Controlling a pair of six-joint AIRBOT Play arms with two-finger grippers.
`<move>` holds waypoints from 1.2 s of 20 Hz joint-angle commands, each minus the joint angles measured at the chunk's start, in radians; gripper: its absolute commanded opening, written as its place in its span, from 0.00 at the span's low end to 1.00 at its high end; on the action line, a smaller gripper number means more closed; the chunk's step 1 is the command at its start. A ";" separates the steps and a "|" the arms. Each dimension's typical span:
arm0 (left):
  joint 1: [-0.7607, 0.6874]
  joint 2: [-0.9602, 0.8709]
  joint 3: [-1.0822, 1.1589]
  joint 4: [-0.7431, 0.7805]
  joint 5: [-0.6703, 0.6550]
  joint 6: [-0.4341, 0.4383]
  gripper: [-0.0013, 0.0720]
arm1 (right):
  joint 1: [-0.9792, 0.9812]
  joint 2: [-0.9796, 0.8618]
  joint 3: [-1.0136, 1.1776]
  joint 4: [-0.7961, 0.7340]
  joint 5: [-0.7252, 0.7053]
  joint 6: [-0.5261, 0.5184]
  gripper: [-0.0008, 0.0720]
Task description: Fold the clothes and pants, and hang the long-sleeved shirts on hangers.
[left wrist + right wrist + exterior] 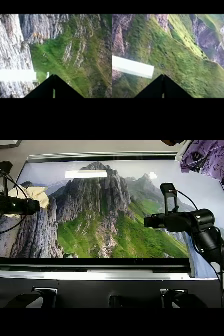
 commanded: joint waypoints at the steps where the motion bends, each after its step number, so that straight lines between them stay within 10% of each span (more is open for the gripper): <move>1: 0.000 0.001 0.000 0.000 0.000 0.000 0.04 | 0.001 0.001 0.001 0.000 0.000 0.000 0.05; 24: 0.000 0.000 -0.001 0.000 0.020 0.000 0.04 | 0.001 0.001 0.001 0.000 0.001 0.000 0.05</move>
